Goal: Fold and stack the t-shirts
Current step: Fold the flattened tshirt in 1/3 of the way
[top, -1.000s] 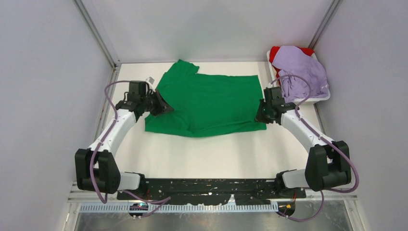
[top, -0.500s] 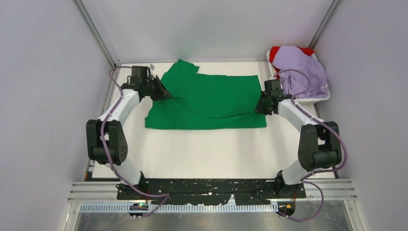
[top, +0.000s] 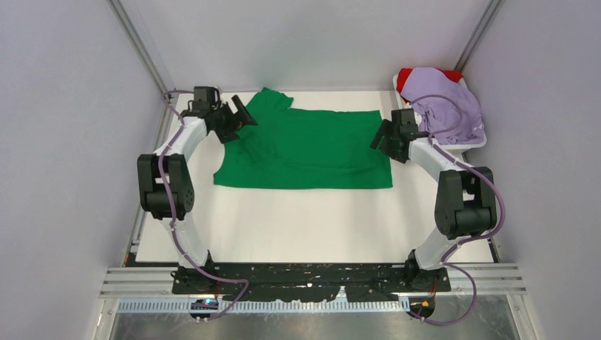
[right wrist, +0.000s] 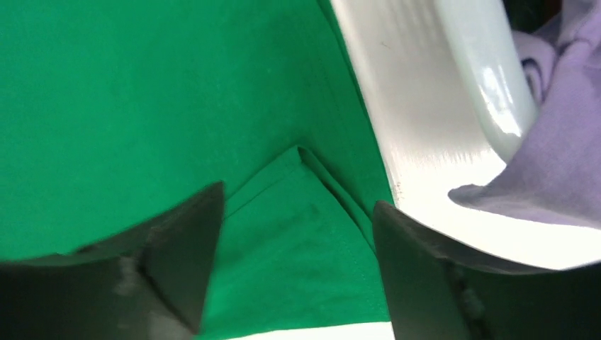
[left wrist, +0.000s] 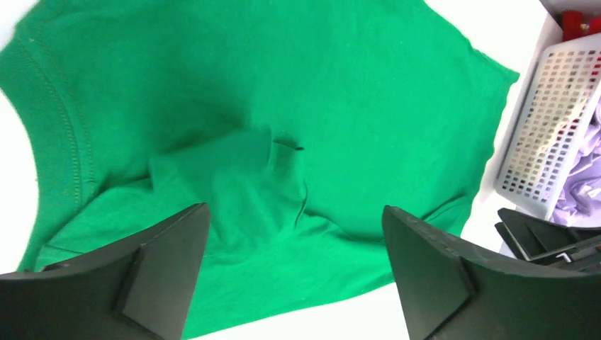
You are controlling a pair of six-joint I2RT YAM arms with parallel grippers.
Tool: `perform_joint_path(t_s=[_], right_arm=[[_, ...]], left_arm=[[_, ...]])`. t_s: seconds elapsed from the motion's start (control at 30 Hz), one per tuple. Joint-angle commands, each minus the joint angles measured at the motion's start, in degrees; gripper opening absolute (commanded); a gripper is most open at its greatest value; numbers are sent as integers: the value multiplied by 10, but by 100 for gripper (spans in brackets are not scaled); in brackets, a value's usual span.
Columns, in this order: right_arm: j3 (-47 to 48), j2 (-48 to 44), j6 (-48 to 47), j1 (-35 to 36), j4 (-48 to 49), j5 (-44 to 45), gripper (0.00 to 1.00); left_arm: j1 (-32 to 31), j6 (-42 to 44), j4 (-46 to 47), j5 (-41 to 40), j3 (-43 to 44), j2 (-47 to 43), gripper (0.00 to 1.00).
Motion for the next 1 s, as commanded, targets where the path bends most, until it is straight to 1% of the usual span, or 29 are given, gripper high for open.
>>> perform_joint_path(t_s=[0.0,0.03,0.1,0.23,0.33,0.4,0.5,0.57,0.63,0.73,0.8,0.83,0.97], right_arm=[[-7,-41,-28,0,42,-46,91],[-13,-53,-40,3,43,-68,100],[-39,-70,-53,7,47,-96,96],[-98,-90,-74,20,86,-141,95],[-111,-70,-84,38,111,-155,95],[-97,-46,-81,45,110,-161,95],[-80,-21,-71,54,113,-159,95],[-74,-8,-64,58,105,-148,96],[-77,1,-61,58,76,-137,95],[-103,-5,-57,58,57,-127,95],[-133,-19,-53,58,50,-129,95],[-153,-33,-52,58,42,-129,95],[-209,-88,-55,58,6,-136,96]], left_arm=[[11,-11,-6,14,22,-19,100],[11,-10,-4,16,6,-34,100],[11,-11,8,19,-41,-68,100],[4,-26,76,34,-150,-124,100],[-10,-44,122,50,-189,-114,100],[-15,-52,125,77,-175,-82,100],[-16,-61,126,95,-158,-40,100],[-17,-61,120,93,-159,-28,100],[-17,-51,113,79,-171,-29,100],[-16,-22,45,49,-182,-34,100],[-17,-19,46,56,-221,-55,100],[-17,-20,58,61,-258,-69,100],[-18,-15,75,64,-360,-148,100]])
